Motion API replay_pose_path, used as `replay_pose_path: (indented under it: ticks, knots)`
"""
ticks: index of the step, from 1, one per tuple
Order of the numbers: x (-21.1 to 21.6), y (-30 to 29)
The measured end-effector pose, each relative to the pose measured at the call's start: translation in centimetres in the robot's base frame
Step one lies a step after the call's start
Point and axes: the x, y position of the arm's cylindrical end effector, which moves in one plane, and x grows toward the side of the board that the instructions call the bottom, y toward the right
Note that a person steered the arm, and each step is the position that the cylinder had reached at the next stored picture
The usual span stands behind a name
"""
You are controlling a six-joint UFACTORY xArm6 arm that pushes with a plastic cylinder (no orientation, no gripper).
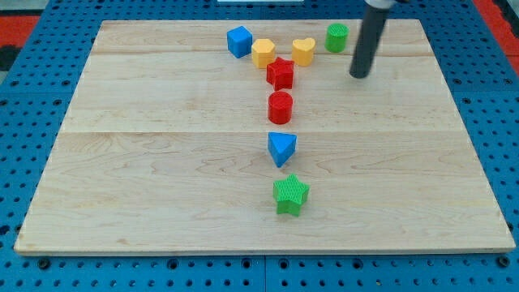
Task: Move the red star parallel left to the red circle
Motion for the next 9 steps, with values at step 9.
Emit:
replay_pose_path:
  ticks: [9]
  knots:
    - [5.6, -19.8]
